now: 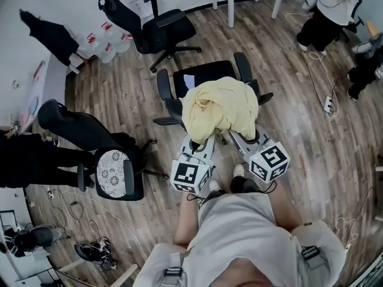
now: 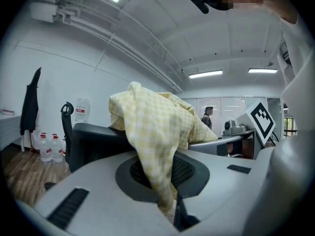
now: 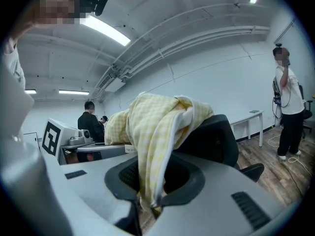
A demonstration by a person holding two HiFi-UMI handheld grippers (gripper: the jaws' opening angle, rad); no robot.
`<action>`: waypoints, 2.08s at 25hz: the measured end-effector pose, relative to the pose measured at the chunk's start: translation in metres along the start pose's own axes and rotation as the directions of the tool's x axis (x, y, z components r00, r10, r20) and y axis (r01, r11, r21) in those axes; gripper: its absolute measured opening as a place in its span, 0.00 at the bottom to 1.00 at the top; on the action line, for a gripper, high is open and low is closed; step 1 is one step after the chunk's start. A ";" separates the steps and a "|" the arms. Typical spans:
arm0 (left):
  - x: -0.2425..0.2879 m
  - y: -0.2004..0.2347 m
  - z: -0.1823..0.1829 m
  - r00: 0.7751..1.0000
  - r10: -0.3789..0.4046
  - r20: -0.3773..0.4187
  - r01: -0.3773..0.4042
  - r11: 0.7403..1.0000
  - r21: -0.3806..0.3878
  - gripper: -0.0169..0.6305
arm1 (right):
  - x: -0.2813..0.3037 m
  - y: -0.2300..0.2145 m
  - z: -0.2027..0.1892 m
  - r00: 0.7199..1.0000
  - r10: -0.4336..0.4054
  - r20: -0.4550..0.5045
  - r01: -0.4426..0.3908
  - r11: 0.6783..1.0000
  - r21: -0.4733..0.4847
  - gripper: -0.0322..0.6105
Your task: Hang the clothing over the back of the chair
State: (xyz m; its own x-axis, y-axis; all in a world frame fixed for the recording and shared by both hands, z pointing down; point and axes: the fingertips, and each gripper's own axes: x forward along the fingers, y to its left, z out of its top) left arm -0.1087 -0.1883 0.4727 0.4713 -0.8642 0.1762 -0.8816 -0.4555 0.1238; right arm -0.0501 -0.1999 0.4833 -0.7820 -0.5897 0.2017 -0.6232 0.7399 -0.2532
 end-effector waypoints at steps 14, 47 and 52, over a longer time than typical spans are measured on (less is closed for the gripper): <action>0.001 0.003 -0.013 0.999 0.035 -0.019 -0.035 0.999 -0.008 0.08 | 0.006 -0.007 -0.011 1.000 0.006 0.018 -0.006 1.000 0.024 0.17; -0.026 -0.009 -0.022 0.998 0.049 -0.044 -0.049 0.999 0.010 0.34 | -0.027 0.002 -0.018 0.997 -0.078 0.004 0.078 0.995 -0.070 0.46; -0.034 -0.009 -0.027 0.998 0.048 -0.045 -0.048 0.999 0.001 0.34 | -0.034 0.003 -0.025 0.995 -0.097 0.003 0.097 0.993 -0.064 0.46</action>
State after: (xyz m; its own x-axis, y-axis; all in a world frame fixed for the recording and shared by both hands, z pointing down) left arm -0.1161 -0.1488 0.4917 0.4293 -0.8744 0.2262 -0.9031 -0.4140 0.1138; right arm -0.0256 -0.1691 0.4991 -0.7178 -0.6596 0.2229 -0.6949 0.6984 -0.1711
